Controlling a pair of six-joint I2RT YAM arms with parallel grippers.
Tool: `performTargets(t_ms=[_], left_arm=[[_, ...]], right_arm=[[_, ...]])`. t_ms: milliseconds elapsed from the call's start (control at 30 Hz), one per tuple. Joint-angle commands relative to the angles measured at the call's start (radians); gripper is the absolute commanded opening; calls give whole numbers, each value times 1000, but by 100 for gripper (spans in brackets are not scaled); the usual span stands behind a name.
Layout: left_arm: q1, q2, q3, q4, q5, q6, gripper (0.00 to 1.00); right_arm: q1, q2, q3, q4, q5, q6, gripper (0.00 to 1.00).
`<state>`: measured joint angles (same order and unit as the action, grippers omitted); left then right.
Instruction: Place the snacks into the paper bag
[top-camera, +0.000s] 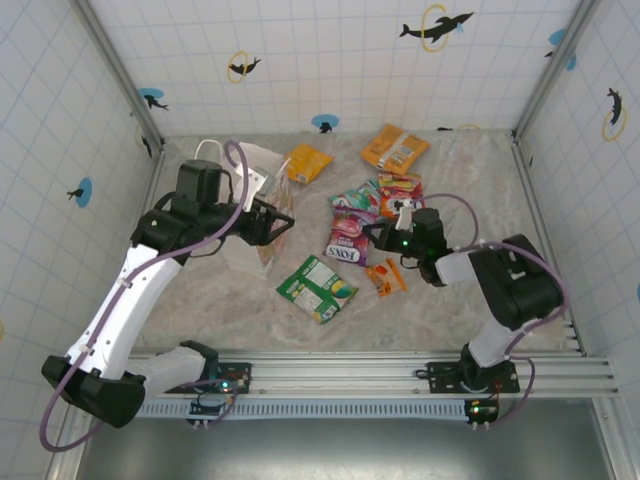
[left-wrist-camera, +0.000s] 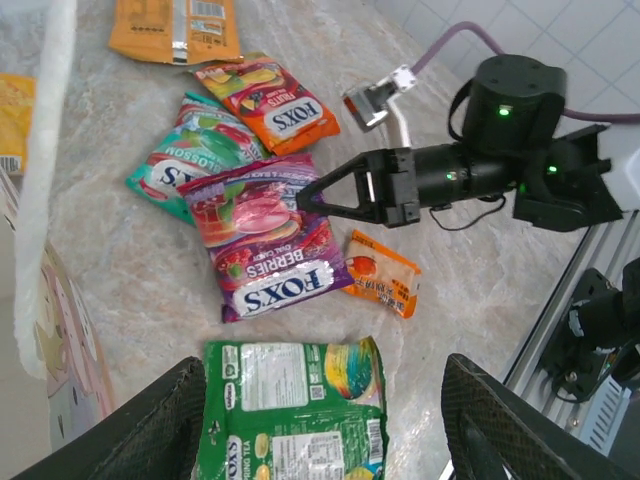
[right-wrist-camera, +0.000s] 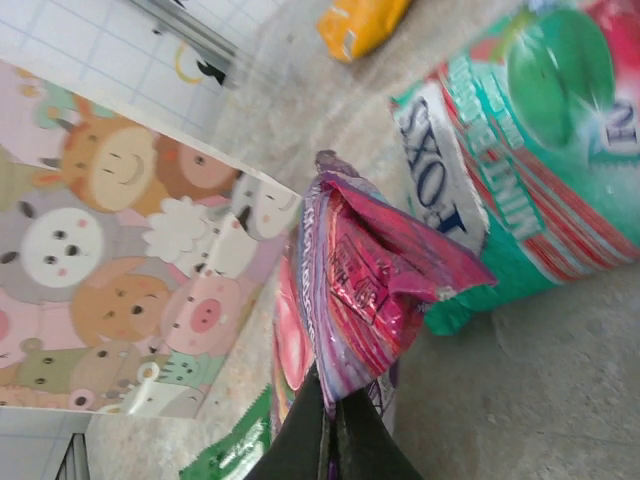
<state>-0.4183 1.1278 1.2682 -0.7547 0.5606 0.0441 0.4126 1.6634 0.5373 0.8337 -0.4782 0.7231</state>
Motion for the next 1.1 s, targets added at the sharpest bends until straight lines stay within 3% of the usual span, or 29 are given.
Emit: performTargets(t_ms=[0, 300, 567, 867, 1067], left_arm=[[1, -4, 16, 47, -6, -24, 65], [0, -26, -10, 136, 31, -89, 67], [0, -36, -49, 253, 135, -165, 68], [1, -35, -103, 340, 258, -186, 69], [0, -28, -122, 351, 268, -177, 69]], right_arm=[[2, -112, -24, 15, 31, -27, 1], [29, -370, -52, -57, 61, -59, 0], [93, -526, -36, -53, 47, -82, 0], [195, -588, 16, 20, -11, -87, 0], [231, -581, 36, 103, -37, -46, 0]])
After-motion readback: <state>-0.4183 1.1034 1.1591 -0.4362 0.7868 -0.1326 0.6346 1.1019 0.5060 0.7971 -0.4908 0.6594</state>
